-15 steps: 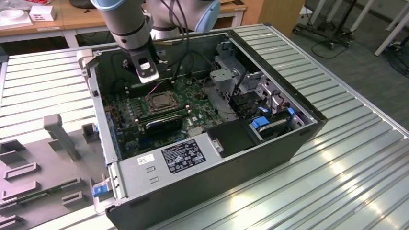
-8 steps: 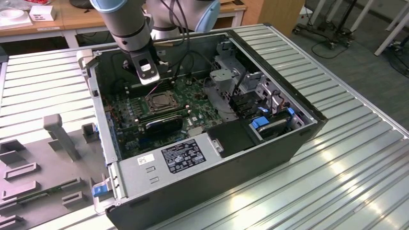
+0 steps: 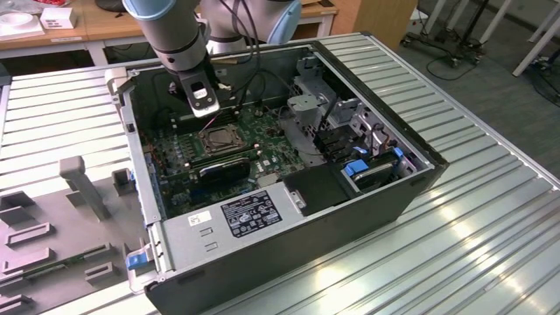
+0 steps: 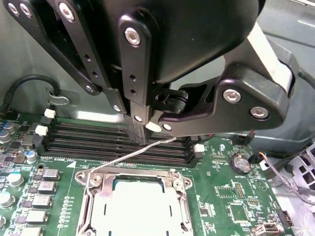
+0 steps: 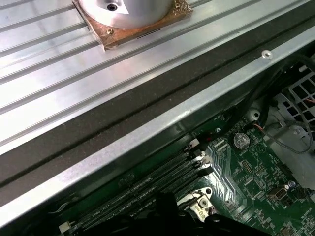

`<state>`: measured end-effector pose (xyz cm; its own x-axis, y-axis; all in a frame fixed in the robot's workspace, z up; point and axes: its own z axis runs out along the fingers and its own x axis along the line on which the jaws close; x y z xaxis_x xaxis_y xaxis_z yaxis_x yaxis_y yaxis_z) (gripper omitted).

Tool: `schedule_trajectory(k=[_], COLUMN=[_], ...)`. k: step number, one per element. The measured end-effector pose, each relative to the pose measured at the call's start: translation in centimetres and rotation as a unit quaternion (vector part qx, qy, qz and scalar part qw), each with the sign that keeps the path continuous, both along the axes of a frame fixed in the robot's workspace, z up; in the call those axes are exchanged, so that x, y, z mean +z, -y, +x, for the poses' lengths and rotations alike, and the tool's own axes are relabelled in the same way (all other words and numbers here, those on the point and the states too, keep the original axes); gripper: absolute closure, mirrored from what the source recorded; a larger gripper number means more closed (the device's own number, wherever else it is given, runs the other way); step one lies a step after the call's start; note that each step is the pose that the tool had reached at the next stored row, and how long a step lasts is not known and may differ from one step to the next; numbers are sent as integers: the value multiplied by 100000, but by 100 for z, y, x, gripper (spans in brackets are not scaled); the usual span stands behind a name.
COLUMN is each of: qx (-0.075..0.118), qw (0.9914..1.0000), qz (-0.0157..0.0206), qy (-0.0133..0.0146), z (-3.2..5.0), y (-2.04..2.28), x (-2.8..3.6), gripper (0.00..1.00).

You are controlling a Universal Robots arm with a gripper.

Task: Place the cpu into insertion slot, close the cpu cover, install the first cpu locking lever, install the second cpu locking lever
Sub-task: 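Install the first cpu locking lever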

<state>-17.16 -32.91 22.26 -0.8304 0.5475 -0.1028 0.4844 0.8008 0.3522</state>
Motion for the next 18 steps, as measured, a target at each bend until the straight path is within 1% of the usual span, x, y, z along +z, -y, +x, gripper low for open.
schedule_trajectory(k=[4,8,9,14,18], qx=[12,28,55,283,685], qw=[100000,100000,99999,99990,99982], qz=[60,235,365,1264,1590], qy=[-6,5,39,499,764], z=[0,0,0,0,0], y=[4,33,39,64,75], x=[1,-2,-3,-4,-10], gripper=[89,89,89,89,89])
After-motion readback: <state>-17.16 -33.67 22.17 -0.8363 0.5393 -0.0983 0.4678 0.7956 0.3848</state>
